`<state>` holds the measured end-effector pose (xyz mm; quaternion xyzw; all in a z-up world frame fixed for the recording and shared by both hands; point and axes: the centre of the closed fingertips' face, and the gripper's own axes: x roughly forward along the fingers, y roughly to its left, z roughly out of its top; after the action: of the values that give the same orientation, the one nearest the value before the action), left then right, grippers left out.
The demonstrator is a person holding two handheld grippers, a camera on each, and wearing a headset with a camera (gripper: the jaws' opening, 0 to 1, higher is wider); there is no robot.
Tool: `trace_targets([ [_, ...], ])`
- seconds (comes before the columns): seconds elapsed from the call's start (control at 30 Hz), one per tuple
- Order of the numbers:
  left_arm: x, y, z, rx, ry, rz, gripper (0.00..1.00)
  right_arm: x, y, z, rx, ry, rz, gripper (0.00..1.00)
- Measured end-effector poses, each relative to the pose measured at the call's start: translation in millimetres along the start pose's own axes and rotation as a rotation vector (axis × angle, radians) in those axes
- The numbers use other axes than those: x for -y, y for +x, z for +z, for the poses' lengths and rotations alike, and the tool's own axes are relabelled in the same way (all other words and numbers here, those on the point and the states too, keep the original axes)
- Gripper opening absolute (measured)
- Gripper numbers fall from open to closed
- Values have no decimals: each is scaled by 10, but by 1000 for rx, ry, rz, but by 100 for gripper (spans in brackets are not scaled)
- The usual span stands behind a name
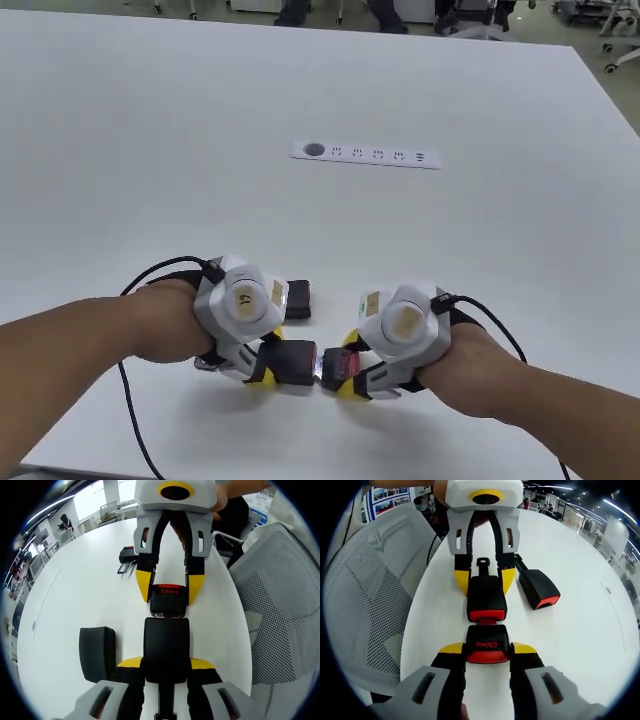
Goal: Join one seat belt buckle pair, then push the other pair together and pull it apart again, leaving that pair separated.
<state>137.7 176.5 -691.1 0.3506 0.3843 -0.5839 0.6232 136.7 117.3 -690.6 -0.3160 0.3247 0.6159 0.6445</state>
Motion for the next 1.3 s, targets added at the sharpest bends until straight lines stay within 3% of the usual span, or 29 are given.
trace_targets([
  [0.5, -29, 19, -18, 20, -43, 9, 35, 36, 19, -38, -14, 4, 4, 35],
  [0.73, -53, -35, -28, 38, -74, 59, 42, 54, -50, 21, 8, 20, -15, 38],
  [0.9, -43, -159, 102, 96, -94, 67, 41, 20, -176, 85, 53, 34, -2, 35],
  [0.97, -34, -200, 177, 121, -133, 40, 39, 11, -235, 92, 59, 29, -1, 35],
  [1.03, -128, -291, 333, 151, -111, 76, 40, 34, -286, 84, 65, 25, -6, 35],
  [1.13, -264, -344, 447, 169, -92, 107, 40, 117, -355, 58, 76, 37, -21, 35],
  [1.3, -410, -339, 485, 163, -73, 124, 40, 297, -483, -57, 74, 49, -57, 34],
])
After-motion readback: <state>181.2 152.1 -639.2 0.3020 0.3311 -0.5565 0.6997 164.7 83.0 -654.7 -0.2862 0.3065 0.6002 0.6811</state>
